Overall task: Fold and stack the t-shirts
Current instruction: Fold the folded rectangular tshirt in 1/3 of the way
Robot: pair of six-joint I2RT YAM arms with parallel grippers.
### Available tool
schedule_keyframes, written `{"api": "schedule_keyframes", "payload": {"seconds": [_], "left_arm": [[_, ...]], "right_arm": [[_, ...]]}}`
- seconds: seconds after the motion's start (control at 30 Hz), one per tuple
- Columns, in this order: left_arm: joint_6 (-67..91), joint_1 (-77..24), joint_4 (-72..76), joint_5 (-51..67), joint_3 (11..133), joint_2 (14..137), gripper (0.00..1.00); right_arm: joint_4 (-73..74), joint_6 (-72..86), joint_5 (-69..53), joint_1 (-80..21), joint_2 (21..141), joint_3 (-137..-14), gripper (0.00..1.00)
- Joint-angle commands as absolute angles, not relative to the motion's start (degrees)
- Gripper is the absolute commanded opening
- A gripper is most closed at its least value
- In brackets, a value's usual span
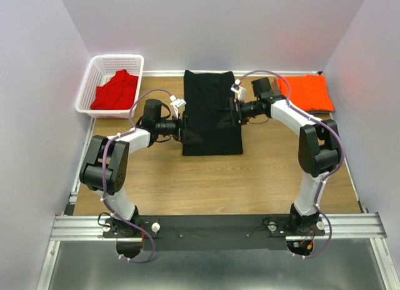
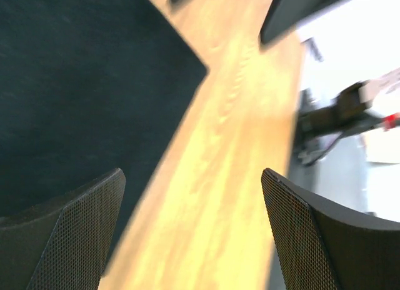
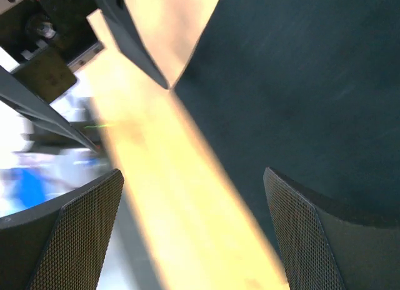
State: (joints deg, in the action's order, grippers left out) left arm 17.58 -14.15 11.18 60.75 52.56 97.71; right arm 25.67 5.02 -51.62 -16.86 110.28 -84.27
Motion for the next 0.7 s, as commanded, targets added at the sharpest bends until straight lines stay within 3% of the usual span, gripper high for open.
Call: {"api": "schedule_keyframes", "payload": {"seconds": [0.0,0.43,0.67], "left_arm": [[36.55,-16.95,28.28,63.81,49.32,98.08,0.97],[44.82,-21.00,37.43,62.58,44.66,106.08,0.98],[42.28,-19.52,37.71,61.88,41.84,110.91,0.98]], "right_arm": [[18.73,21.25,-61.78,-18.01,111.71,-77.79,1.00],[8.80,32.25,-63.72,-20.30,115.14,-68.21,1.00],[8.79,28.31,-63.99,-18.64,119.44,-64.25,1.00]]}}
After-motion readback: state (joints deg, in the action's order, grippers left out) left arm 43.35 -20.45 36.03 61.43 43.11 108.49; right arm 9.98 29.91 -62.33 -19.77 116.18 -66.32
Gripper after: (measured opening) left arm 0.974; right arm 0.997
